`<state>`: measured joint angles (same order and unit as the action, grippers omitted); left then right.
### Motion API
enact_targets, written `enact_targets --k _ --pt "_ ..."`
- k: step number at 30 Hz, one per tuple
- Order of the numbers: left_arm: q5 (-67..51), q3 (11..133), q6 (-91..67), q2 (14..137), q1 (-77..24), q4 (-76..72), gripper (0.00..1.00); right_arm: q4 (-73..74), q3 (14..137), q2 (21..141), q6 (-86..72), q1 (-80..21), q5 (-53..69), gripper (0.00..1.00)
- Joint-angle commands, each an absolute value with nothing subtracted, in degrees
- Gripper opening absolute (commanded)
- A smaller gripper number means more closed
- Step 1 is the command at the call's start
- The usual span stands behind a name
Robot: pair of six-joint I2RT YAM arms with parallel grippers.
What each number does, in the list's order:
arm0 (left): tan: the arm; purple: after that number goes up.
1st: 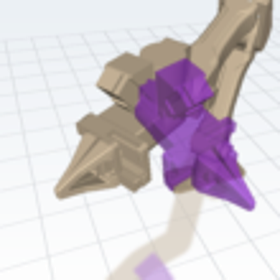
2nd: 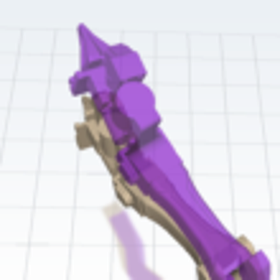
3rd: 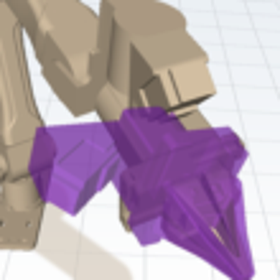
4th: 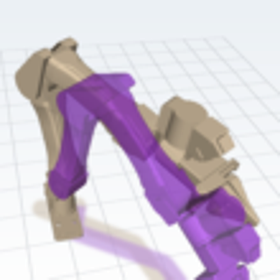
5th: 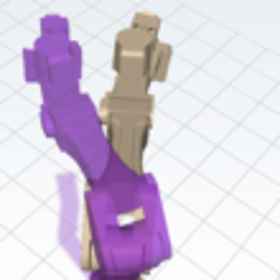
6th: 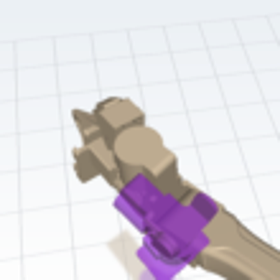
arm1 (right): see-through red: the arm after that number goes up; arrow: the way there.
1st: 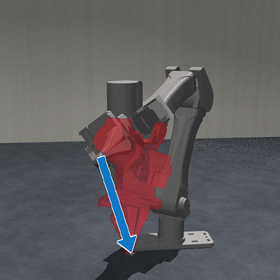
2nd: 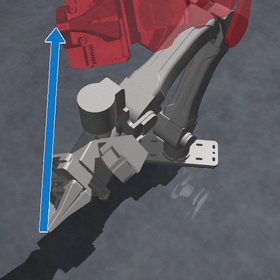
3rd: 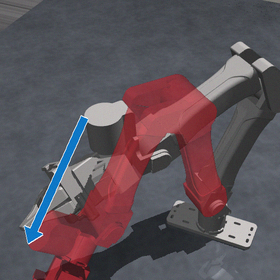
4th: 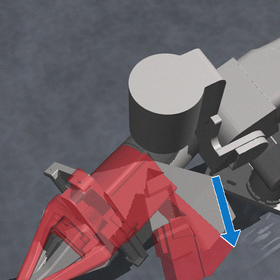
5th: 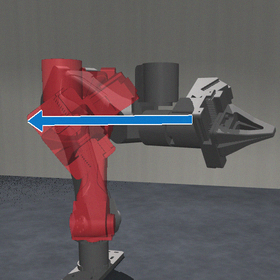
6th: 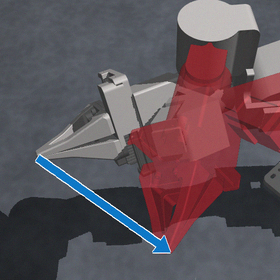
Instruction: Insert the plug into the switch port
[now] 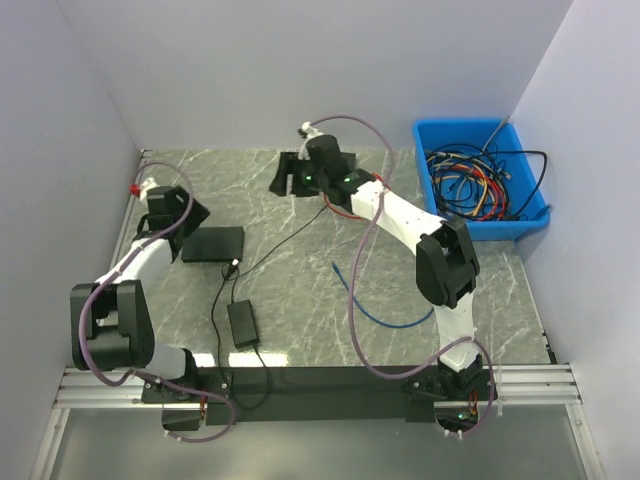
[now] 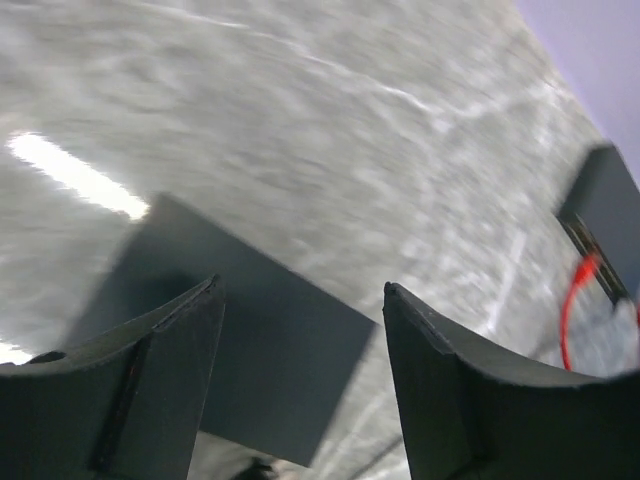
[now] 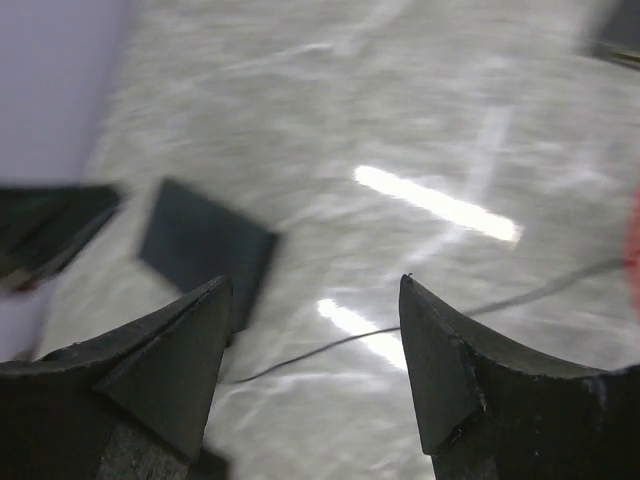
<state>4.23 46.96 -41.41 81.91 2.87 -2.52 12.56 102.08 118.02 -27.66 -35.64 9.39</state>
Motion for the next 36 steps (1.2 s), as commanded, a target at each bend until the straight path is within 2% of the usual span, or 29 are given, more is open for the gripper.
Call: enact_targets --k 1,4,7,13,19,23,36 --pt "3.7 47.6 -44.1 82.5 7.0 1.5 0.71 9.5 100.1 119.6 -29.7 -38.8 14.9 0.74" --pt "0.5 46.8 -45.3 84.2 11.7 1.3 0.72 8.3 102.6 123.6 -32.9 -40.7 20.5 0.75" --pt "-1.8 46.1 -45.7 86.4 14.6 0.8 0.72 9.6 105.7 126.3 -33.4 -42.3 19.0 0.75" --pt "-6.0 47.1 -45.4 93.0 16.0 0.6 0.72 13.3 112.5 133.3 -35.4 -43.2 18.9 0.75" --pt "-13.6 48.8 -44.6 101.0 16.2 -2.7 0.67 12.0 117.3 139.4 -38.4 -44.0 22.2 0.75" --pt "-16.6 46.4 -46.3 102.0 15.1 -6.4 0.67 10.6 118.9 141.6 -40.6 -44.6 23.4 0.75" --pt "-15.6 47.3 -49.7 104.4 4.8 -8.3 0.67 10.6 123.8 146.9 -42.5 -43.2 24.7 0.75"
